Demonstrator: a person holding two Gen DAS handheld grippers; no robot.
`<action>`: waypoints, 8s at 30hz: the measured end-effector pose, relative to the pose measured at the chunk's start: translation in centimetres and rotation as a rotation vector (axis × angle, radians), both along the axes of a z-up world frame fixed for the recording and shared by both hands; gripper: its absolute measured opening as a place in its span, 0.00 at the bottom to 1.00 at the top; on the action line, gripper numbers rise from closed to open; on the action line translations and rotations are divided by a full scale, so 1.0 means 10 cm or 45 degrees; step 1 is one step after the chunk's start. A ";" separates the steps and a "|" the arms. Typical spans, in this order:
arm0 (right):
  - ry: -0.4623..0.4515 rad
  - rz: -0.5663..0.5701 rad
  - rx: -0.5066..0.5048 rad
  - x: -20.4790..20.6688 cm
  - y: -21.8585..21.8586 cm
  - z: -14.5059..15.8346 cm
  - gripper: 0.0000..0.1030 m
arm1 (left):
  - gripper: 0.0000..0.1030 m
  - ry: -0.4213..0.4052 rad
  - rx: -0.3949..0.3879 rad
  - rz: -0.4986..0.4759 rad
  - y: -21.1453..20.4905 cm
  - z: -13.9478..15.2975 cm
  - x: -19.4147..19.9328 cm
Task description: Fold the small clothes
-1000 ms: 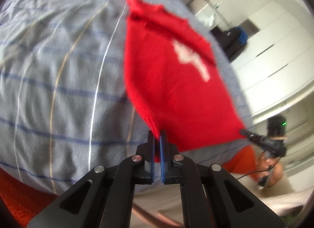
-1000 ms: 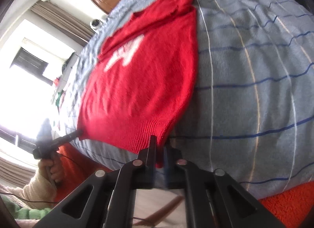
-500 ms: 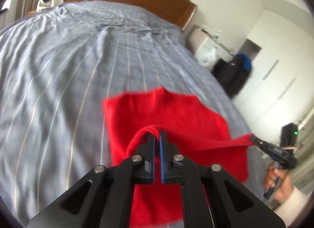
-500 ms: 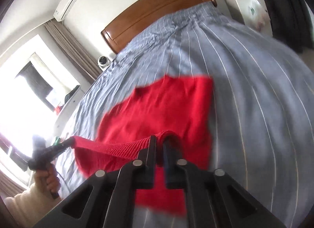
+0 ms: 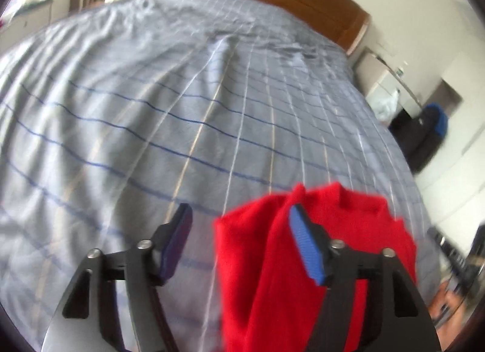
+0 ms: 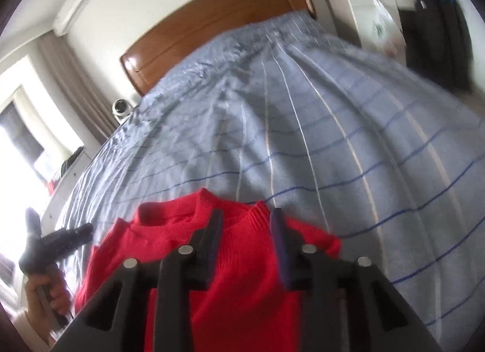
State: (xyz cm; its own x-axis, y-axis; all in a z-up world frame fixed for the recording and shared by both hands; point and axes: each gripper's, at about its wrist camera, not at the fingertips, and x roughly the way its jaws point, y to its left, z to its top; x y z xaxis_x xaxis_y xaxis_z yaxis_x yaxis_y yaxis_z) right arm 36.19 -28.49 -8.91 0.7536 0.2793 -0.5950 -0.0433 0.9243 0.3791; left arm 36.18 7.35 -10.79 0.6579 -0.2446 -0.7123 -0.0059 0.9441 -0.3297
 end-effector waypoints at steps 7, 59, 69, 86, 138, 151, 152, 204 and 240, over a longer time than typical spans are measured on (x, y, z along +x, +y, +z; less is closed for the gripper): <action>0.133 0.405 -0.003 -0.55 0.45 -0.12 0.57 | 0.84 0.113 0.277 -0.327 -0.45 -0.38 -0.58; 0.000 -0.101 0.013 -2.46 0.05 -0.87 0.66 | 1.00 -0.119 0.389 -0.029 -0.18 -0.76 -2.26; 0.000 -0.101 0.011 -2.47 0.05 -0.87 0.66 | 1.00 -0.129 0.393 -0.043 -0.21 -0.76 -2.33; 0.000 -0.103 0.001 -2.47 0.05 -0.88 0.66 | 0.99 -0.097 0.331 0.092 0.13 -0.66 -2.41; 0.260 0.547 0.378 -0.58 2.20 0.25 0.36 | 1.00 -0.108 0.395 0.080 0.07 -0.79 -2.34; 0.242 0.577 -0.385 -0.90 2.44 -0.26 0.48 | 1.00 -0.117 0.393 0.084 0.05 -0.79 -2.35; 0.203 0.579 -0.412 -0.95 2.53 -0.26 0.52 | 1.00 -0.118 0.392 0.084 0.05 -0.79 -2.36; 0.334 0.293 0.178 0.01 1.49 -0.47 0.32 | 0.34 0.312 -0.038 -0.210 -0.23 -0.50 -0.14; 0.121 0.236 -0.366 -3.17 1.24 0.29 0.99 | 0.99 -0.030 0.657 -0.050 -0.67 0.42 -3.17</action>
State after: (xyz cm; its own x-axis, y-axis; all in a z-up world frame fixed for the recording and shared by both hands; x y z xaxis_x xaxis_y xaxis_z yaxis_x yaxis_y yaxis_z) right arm 4.44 -16.06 -6.03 0.6436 0.2166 -0.7341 -0.1971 0.9737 0.1146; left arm 4.50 0.63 -6.55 0.6728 0.1102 -0.7315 0.0342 0.9831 0.1796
